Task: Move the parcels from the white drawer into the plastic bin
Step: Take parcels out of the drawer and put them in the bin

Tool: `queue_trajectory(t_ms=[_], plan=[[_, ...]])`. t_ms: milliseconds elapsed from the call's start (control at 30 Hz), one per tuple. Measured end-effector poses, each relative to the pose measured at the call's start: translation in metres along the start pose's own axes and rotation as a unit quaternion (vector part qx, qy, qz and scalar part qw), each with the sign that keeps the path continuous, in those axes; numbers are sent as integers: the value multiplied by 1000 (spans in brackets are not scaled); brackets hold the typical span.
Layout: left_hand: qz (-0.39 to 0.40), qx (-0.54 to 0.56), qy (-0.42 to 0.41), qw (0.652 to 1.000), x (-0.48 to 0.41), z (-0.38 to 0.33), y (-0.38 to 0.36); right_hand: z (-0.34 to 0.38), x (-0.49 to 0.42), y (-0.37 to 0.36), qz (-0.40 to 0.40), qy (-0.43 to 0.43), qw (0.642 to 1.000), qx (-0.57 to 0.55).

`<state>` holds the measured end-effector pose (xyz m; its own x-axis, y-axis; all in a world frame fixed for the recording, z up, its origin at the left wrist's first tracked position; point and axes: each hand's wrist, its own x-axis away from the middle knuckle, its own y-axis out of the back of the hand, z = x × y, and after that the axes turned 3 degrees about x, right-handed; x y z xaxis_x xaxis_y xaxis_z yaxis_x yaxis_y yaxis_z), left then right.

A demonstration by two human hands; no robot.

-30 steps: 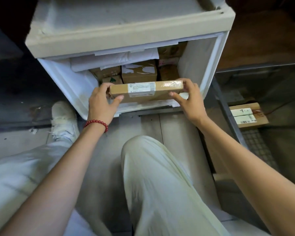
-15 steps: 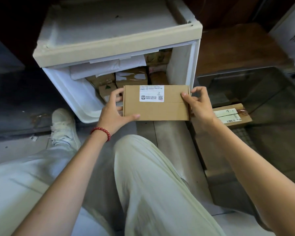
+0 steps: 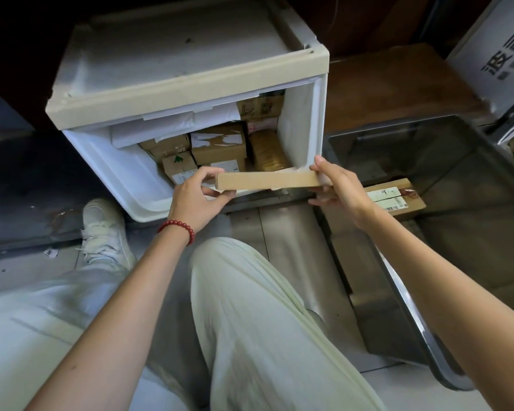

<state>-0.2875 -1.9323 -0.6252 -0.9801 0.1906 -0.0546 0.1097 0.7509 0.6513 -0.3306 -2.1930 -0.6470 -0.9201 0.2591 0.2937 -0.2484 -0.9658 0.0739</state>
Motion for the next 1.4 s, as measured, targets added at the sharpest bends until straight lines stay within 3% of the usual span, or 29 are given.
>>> queue_trajectory(t_ms=[200, 367, 467, 633, 833, 1000, 1167, 1233, 1400], plan=[[-46, -3, 12, 999, -12, -24, -4, -2, 6, 19, -16, 83, 991, 102], [-84, -31, -51, 995, -26, -51, -27, 6, 13, 45, -79, 108, 989, 64], [-51, -55, -100, 992, -34, -81, -54, 5, 18, 68, -131, 105, 985, 35], [79, -64, -146, 984, -38, -127, -109, -18, 24, 120, -246, 46, 966, -59], [140, -197, -290, 926, -34, -145, -171, -67, 33, 182, -400, -44, 900, -169], [148, -248, -314, 905, -24, -129, -205, -121, 48, 205, -467, -146, 835, -252], [148, -280, -299, 900, -19, -107, -223, -170, 54, 205, -556, -230, 758, -250], [136, -273, -303, 903, -21, -105, -223, -183, 54, 202, -578, -259, 734, -245], [123, -259, -302, 909, -21, -100, -225, -201, 40, 195, -543, -318, 711, -314]])
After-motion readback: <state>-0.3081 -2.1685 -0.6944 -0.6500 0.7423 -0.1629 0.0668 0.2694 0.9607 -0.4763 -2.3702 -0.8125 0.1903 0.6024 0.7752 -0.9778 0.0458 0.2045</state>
